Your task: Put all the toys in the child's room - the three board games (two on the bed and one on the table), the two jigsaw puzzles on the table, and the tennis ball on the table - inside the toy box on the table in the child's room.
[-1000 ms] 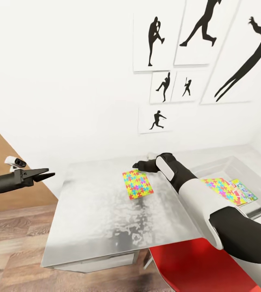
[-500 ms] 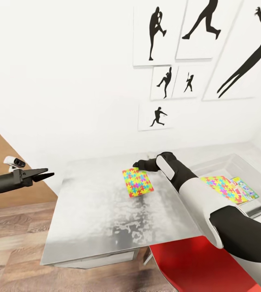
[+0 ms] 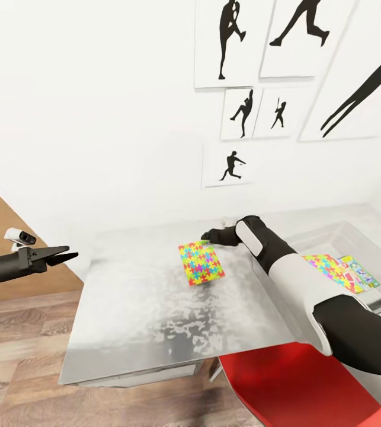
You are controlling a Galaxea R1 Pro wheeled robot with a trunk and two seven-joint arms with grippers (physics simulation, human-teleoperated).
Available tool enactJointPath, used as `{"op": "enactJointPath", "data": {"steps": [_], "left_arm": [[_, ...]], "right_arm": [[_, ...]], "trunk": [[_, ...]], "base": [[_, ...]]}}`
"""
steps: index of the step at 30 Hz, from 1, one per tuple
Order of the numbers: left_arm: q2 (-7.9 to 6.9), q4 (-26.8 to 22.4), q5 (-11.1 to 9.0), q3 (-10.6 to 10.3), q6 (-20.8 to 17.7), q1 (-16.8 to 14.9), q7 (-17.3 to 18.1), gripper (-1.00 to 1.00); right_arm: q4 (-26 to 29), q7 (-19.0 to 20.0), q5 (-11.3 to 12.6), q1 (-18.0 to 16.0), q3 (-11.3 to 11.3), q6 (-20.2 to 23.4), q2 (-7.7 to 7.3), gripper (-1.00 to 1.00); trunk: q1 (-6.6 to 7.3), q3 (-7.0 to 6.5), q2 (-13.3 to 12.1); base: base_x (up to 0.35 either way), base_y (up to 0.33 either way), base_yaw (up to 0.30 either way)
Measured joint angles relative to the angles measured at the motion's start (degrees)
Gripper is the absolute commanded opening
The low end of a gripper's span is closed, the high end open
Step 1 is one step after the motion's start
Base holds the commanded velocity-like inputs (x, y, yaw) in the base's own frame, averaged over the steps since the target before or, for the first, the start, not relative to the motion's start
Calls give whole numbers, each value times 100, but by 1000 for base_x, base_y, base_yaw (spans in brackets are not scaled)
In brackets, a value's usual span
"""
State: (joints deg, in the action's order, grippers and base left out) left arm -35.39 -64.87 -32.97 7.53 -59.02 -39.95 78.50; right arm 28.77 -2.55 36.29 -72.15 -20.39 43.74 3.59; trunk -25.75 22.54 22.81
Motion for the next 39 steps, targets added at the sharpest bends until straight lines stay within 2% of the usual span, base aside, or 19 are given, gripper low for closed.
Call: {"op": "enactJointPath", "data": {"steps": [39], "left_arm": [[-2,1,0,-3,7,0,0,100]], "right_arm": [[-2,76,19,-75,5,49,-18,100]], "trunk": [[0,366,0]], "base": [[0,0,0]]}}
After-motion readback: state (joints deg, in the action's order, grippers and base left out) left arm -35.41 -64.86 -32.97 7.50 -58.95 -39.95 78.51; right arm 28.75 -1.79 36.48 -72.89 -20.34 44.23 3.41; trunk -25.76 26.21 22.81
